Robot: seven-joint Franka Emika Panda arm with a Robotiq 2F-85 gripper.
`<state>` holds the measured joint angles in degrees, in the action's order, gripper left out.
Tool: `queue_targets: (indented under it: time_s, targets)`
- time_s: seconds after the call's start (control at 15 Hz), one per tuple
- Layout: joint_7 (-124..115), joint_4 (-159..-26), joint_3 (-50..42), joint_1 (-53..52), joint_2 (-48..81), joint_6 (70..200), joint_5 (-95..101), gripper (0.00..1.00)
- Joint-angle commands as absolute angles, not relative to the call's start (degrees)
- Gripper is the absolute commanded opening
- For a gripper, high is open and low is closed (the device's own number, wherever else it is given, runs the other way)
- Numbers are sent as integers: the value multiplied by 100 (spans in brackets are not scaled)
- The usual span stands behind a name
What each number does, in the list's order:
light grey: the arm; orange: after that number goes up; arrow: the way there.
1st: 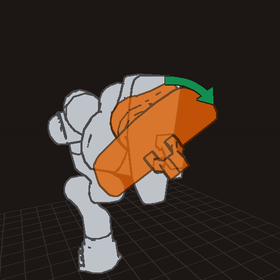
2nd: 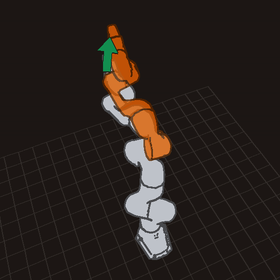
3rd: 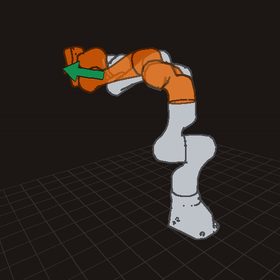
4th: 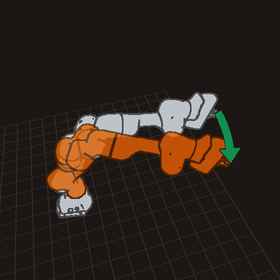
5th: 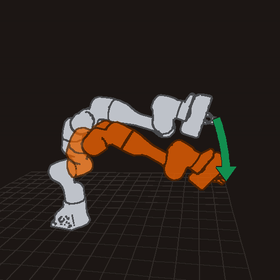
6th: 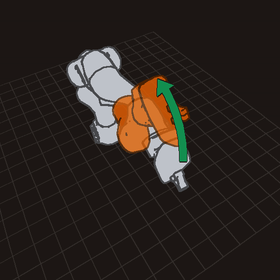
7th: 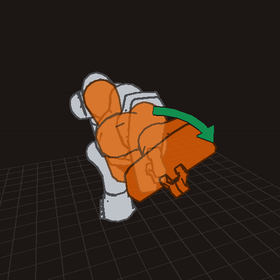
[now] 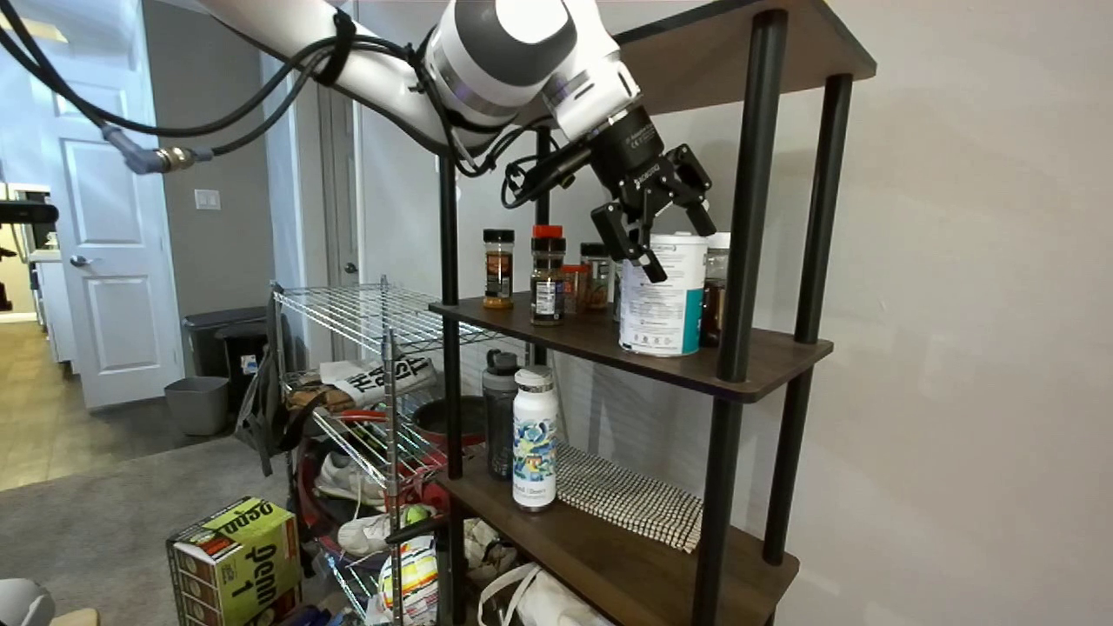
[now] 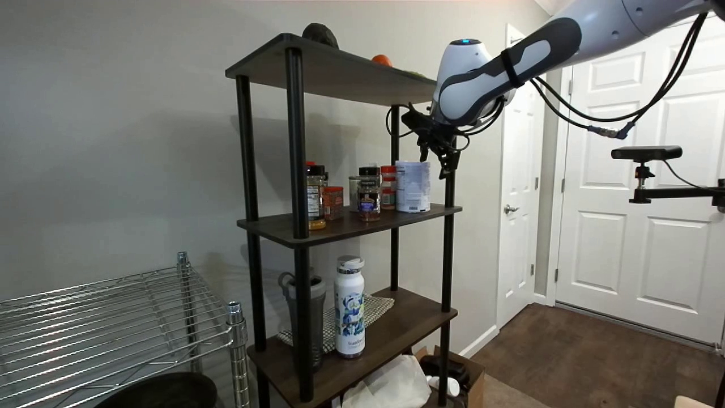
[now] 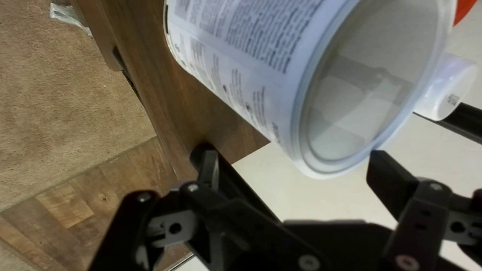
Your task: Move the white container on the second top shelf to the left, then remove the first right bottle from the shelf
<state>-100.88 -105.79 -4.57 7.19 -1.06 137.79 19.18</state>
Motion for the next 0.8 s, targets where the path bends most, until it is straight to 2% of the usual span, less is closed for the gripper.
queue_targets:
  time_s: [0.0, 0.73]
  targets:
    - [-10492, -10560, -491, 686, -72, 13746, 1753, 100]
    - [-10593, -10530, -574, 733, -39, 14178, 1428, 100]
